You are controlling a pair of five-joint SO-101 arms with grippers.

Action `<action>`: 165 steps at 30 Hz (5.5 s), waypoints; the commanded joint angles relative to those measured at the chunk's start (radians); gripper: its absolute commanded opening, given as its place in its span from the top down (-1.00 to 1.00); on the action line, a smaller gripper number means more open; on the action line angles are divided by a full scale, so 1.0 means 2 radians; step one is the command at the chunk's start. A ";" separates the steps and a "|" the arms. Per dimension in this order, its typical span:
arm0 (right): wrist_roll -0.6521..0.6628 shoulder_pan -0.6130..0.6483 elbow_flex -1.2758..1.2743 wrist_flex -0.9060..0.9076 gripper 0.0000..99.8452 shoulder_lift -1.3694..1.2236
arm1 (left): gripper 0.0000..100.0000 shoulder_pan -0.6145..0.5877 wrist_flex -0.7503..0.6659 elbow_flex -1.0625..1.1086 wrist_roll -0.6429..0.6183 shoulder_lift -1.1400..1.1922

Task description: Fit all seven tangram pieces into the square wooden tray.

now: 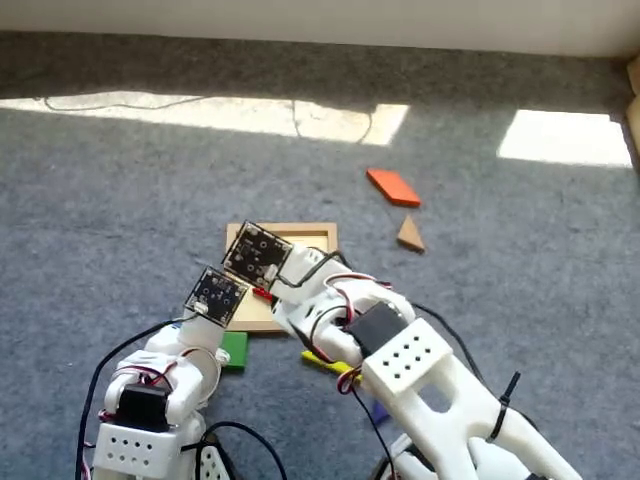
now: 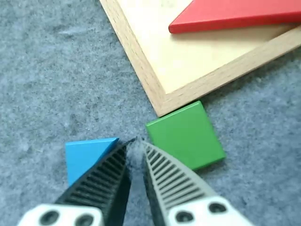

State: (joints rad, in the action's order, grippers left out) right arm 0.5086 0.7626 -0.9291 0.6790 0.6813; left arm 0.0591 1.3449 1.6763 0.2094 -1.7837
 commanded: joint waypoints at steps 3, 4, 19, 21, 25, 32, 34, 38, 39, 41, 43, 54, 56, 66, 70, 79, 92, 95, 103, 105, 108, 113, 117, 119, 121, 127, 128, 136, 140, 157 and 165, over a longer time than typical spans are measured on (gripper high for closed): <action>-0.023 -0.052 0.003 -0.002 0.98 -0.052 | 0.99 0.005 0.002 0.009 0.005 -0.017; -0.032 -0.052 0.003 -0.013 0.98 -0.072 | 0.99 0.005 0.002 0.009 0.005 -0.017; -0.038 0.000 0.007 -0.135 0.98 -0.250 | 0.99 0.005 0.002 0.009 0.005 -0.017; -0.008 0.003 0.002 -0.135 0.98 -0.237 | 0.99 0.005 0.002 0.009 0.005 -0.017; 0.031 -0.010 -0.009 -0.130 0.98 -0.196 | 0.99 0.005 0.002 0.009 0.005 -0.017; 0.027 -0.019 -0.023 -0.130 0.98 -0.093 | 0.99 0.005 0.002 0.009 0.005 -0.017; 0.012 -0.018 -0.022 -0.131 0.98 -0.088 | 0.99 0.005 0.002 0.009 0.005 -0.017; -0.044 -0.017 -0.015 -0.182 0.98 -0.123 | 0.99 0.005 0.002 0.009 0.005 -0.017; -0.049 -0.017 -0.013 -0.205 0.98 -0.140 | 0.99 0.005 0.002 0.009 0.005 -0.017; -0.050 -0.017 -0.010 -0.244 0.98 -0.181 | 0.99 0.005 0.002 0.009 0.005 -0.017; -0.050 -0.010 -0.002 -0.280 0.98 -0.221 | 0.99 0.005 0.002 0.009 0.005 -0.017; -0.049 0.023 0.048 -0.340 0.97 -0.342 | 0.99 0.005 0.002 0.009 0.005 -0.017; -0.047 0.039 0.044 -0.338 0.98 -0.342 | 0.99 0.005 0.002 0.009 0.005 -0.017; -0.050 0.048 0.015 -0.185 0.98 -0.258 | 0.99 0.005 0.002 0.009 0.005 -0.017; -0.051 0.048 -0.021 -0.156 0.98 -0.190 | 0.99 0.005 0.002 0.009 0.005 -0.017; -0.051 0.004 -0.076 -0.086 0.98 0.000 | 0.99 0.005 0.002 0.009 0.005 -0.017; -0.104 -0.048 -0.080 0.134 0.69 0.124 | 0.99 0.005 0.002 0.009 0.005 -0.017; -0.136 -0.048 -0.081 0.135 0.68 0.124 | 0.99 0.005 0.002 0.009 0.005 -0.017; -0.193 -0.048 -0.079 0.191 0.68 0.128 | 0.99 0.005 0.002 0.009 0.005 -0.017; -0.193 -0.048 -0.077 0.215 0.68 0.125 | 0.99 0.005 0.002 0.009 0.005 -0.017; -0.191 -0.071 -0.076 0.254 0.55 0.124 | 0.99 0.005 0.002 0.009 0.005 -0.017; -0.147 -0.103 -0.076 0.272 0.34 0.123 | 0.99 0.005 0.002 0.009 0.005 -0.017; -0.127 -0.099 -0.079 0.264 0.34 0.123 | 0.99 0.005 0.002 0.009 0.005 -0.017; -0.127 -0.084 -0.078 0.268 0.34 0.123 | 0.99 0.005 0.002 0.009 0.005 -0.017; -0.127 -0.063 -0.076 0.268 0.34 0.122 | 0.99 0.005 0.002 0.009 0.005 -0.017; -0.128 -0.032 -0.076 0.267 0.34 0.092 | 0.99 0.005 0.002 0.009 0.005 -0.017; -0.127 -0.032 -0.076 0.264 0.34 0.077 | 0.99 0.005 0.002 0.009 0.005 -0.017; -0.114 0.007 -0.023 0.254 0.33 -0.042 | 0.99 -0.053 -0.001 -0.003 0.005 -0.019; -0.103 0.023 0.000 0.255 0.33 -0.064 | 0.98 -0.189 -0.002 -0.049 0.005 -0.019; -0.022 -0.010 0.010 0.186 0.33 -0.200 | 0.98 -0.292 -0.042 -0.025 0.005 -0.019; 0.057 -0.145 0.007 0.187 0.41 -0.203 | 0.98 -0.291 -0.060 -0.011 0.005 -0.019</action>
State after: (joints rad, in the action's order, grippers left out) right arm 0.5608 0.5600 -0.9367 1.0579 0.2808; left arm -0.5178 1.2421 1.6625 0.2140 -1.7868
